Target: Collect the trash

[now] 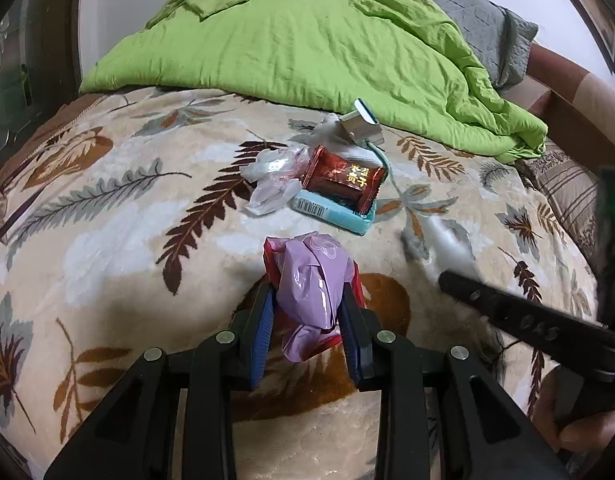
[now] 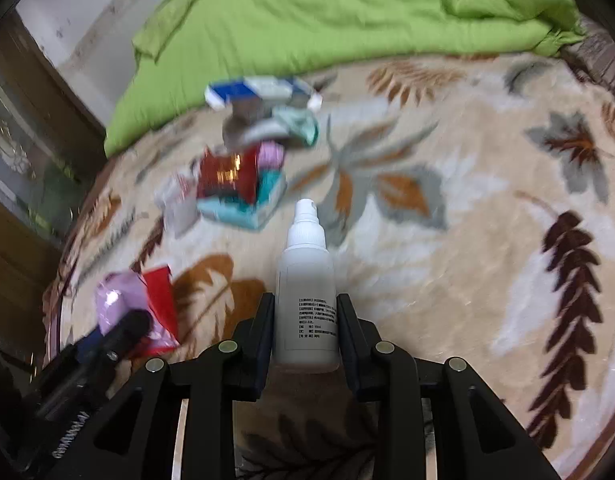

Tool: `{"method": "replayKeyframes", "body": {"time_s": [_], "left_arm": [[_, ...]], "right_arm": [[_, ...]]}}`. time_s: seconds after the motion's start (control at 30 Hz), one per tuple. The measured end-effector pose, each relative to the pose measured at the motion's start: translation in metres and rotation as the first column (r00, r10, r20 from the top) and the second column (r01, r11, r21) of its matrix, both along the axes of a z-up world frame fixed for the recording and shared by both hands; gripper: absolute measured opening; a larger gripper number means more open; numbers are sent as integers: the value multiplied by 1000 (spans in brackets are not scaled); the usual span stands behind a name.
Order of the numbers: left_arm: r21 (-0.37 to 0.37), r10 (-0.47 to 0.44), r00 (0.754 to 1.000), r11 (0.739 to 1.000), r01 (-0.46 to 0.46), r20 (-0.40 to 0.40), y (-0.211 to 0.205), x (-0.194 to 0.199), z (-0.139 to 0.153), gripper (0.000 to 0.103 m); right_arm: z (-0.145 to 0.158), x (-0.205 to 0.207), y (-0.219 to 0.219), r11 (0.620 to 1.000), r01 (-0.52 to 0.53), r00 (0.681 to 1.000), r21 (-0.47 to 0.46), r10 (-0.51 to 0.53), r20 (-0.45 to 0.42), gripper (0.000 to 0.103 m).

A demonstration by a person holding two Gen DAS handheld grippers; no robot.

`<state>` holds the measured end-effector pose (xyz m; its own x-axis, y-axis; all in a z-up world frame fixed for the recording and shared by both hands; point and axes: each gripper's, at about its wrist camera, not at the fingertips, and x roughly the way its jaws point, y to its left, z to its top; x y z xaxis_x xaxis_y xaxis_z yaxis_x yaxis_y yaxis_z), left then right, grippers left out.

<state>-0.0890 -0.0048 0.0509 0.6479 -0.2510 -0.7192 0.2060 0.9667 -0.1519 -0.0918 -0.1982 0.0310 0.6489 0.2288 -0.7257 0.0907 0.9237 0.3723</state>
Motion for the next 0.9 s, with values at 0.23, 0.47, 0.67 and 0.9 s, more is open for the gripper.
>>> {"method": "replayKeyframes", "body": {"time_s": [0.23, 0.47, 0.67, 0.9], "left_arm": [[20, 2, 1000, 1000, -3, 25, -2, -2, 3, 30], [17, 5, 1000, 1000, -5, 28, 0, -3, 3, 30], [17, 5, 1000, 1000, -5, 27, 0, -3, 3, 30], [19, 5, 1000, 1000, -5, 31, 0, -2, 3, 30]], "right_arm": [[28, -20, 15, 992, 26, 990, -125, -8, 142, 32], [34, -25, 26, 983, 21, 984, -183, 12, 175, 32], [32, -25, 29, 981, 12, 986, -193, 21, 168, 32], [27, -20, 23, 987, 13, 990, -158, 10, 142, 32]]}}
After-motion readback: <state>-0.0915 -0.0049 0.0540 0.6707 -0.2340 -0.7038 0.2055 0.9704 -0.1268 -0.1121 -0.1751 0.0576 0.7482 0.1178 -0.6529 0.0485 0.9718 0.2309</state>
